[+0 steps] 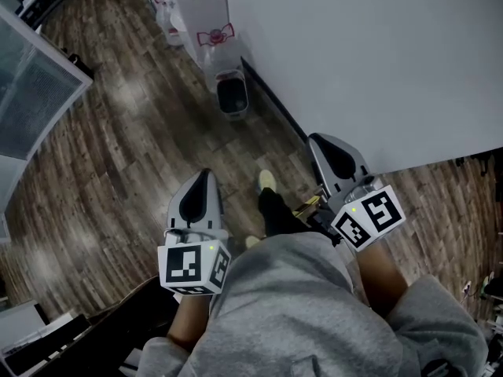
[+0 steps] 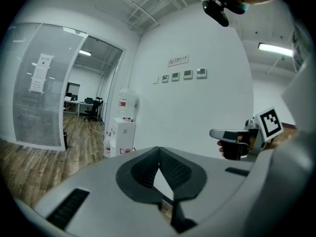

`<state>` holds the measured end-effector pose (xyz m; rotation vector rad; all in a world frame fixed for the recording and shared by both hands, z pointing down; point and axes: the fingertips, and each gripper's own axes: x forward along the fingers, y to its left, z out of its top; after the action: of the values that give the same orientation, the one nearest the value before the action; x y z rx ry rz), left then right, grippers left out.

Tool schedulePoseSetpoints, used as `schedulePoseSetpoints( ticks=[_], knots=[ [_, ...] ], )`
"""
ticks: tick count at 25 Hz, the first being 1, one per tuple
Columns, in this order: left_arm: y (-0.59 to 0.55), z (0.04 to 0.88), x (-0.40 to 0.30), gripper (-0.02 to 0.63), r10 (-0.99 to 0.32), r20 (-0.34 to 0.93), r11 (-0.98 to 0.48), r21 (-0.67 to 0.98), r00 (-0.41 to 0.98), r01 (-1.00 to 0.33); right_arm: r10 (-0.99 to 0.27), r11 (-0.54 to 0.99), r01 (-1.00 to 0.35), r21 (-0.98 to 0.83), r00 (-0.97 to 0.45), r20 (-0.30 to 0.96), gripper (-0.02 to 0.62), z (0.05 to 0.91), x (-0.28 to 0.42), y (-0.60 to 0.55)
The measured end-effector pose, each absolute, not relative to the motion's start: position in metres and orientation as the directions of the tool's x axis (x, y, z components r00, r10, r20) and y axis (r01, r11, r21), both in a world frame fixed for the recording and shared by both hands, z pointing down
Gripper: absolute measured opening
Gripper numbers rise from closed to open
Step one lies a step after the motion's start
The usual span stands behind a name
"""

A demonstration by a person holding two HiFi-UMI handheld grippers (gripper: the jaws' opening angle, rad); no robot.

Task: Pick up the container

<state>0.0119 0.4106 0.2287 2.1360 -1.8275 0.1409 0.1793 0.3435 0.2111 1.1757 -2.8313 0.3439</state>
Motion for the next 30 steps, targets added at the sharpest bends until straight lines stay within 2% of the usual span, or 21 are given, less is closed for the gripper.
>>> schedulePoseSetpoints(
  ticks=[12, 30],
  knots=[
    [0.308, 0.229, 0.002, 0.014, -0.935, 0.324, -0.092, 0.168, 0.143, -0.982, -0.648, 0.719, -0.664, -0.206, -0.747, 0.148, 0.026, 0.215, 0.159, 0.243],
    [0.193, 0.234, 0.007, 0.014, -0.933, 0.352, -0.027, 0.138, 0.075, -0.990, -0.591, 0.759, -0.608, -0.233, -0.793, 0.146, 0.026, 0.223, 0.169, 0.120]
  ],
)
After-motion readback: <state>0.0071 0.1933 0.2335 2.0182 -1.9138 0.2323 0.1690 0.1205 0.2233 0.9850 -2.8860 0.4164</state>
